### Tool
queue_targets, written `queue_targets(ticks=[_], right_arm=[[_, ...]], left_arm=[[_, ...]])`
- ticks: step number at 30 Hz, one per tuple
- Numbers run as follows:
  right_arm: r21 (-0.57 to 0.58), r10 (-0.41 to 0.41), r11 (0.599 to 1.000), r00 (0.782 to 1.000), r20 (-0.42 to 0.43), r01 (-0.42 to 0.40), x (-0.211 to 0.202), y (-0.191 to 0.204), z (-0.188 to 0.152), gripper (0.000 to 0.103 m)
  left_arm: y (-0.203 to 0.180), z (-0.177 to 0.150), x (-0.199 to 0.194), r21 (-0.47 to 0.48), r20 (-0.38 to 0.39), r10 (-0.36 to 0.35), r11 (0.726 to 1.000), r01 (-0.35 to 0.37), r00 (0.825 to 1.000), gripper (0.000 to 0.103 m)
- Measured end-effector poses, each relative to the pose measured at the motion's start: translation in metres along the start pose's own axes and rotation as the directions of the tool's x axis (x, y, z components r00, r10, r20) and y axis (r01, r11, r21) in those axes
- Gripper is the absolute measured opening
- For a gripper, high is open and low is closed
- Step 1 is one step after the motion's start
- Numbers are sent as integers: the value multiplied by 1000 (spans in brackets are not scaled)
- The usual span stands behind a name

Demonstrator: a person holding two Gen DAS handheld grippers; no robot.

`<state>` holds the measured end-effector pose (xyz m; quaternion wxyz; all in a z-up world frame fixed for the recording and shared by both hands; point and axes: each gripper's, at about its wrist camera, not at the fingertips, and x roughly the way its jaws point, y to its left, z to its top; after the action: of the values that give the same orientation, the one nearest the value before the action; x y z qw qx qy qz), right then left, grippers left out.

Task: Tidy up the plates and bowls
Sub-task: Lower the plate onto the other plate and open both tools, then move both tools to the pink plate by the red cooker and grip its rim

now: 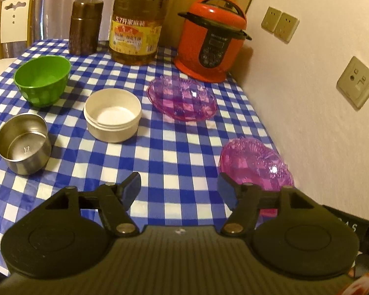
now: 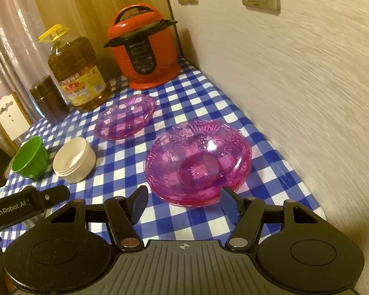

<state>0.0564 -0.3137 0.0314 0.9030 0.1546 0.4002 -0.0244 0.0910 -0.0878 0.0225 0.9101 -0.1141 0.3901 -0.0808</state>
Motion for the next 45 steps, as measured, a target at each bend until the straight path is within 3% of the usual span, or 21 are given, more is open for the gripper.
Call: queue_targets(ticks=[10,20,34,45], right_arm=[[-6,11,1000,1000,-9,-11,12,5,7,65],[-7,36,999,999,-16,-36,42,10,33,65],[-7,89,996,996,0,-89,112,23,108,65],[18,125,992,988,-87,-124,199,42,147,64]], left_arm=[[6,11,9,-16,-2,6,1000,-6,1000,66],[9,43,37,-1,-12,-13,1000,13,1000,66],[27,126,109,62,10,-4,998,3,1000,66],[45,170,188,89,-32,39,995,-36,999,63]])
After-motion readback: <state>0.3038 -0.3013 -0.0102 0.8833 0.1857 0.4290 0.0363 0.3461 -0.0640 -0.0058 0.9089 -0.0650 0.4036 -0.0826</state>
